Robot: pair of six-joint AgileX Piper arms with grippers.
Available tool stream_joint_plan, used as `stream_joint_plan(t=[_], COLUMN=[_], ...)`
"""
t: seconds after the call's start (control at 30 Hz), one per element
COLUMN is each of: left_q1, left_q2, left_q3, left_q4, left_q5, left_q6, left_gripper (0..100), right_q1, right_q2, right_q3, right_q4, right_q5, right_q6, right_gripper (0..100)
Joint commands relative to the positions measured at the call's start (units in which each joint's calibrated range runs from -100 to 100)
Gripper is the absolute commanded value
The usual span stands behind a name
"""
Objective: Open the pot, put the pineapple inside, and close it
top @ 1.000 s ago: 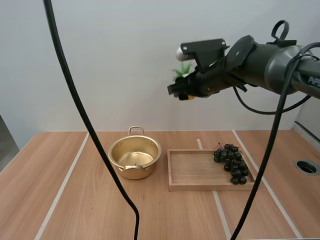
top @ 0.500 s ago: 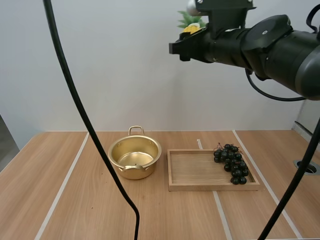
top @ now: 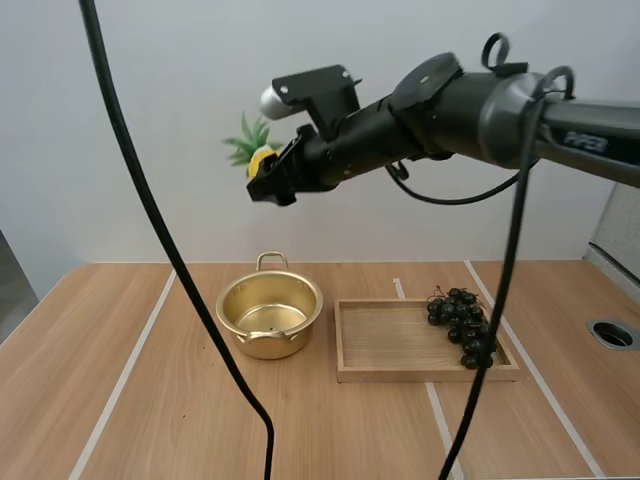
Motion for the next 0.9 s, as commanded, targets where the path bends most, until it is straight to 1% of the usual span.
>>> stream_joint_plan(t=[0.0, 0.13, 0.23, 0.3, 0.43, 0.67, 0.8, 0.87], left_q1=[-0.07, -0.07, -0.07, -0.07, -0.07, -0.07, -0.07, -0.07], left_q2=[-0.6, -1.2, -1.4, -1.5, -1.5, -1.5, -1.5, -1.4], left_q3=[-0.5, -0.5, -0.5, -0.5, -0.5, -0.5, -0.5, -0.5], left_q4=[0.5, 0.5, 0.5, 0.5, 0.5, 0.5, 0.5, 0.5], left_q5=[0.3, 0.3, 0.3, 0.5, 2.2, 2.5, 2.5, 2.5], left_q6=[1.3, 1.3, 1.3, 1.3, 1.3, 1.3, 1.3, 1.3], left_gripper=[0, 0, 0, 0, 0, 0, 0, 0], right_q1=[0.1, 0.1, 0.1, 0.1, 0.1, 0.1, 0.1, 0.1], right_q2=[3.6, 9.5, 12.6, 14.0, 16.6, 21.1, 22.6, 23.3], right_q3=[-0.6, -0.6, -0.6, -0.6, -0.6, -0.6, -0.6, -0.6], right_q4=[-4.1, -9.5, -13.0, -14.0, -14.1, -13.9, -11.6, -10.0], right_q5=[6.1, 15.6, 16.8, 16.8, 16.1, 10.0, 3.7, 2.6], right_q6=[0.5, 0.5, 0.5, 0.5, 0.1, -0.7, -1.0, -1.9], right_gripper=[0, 0, 0, 0, 0, 0, 0, 0])
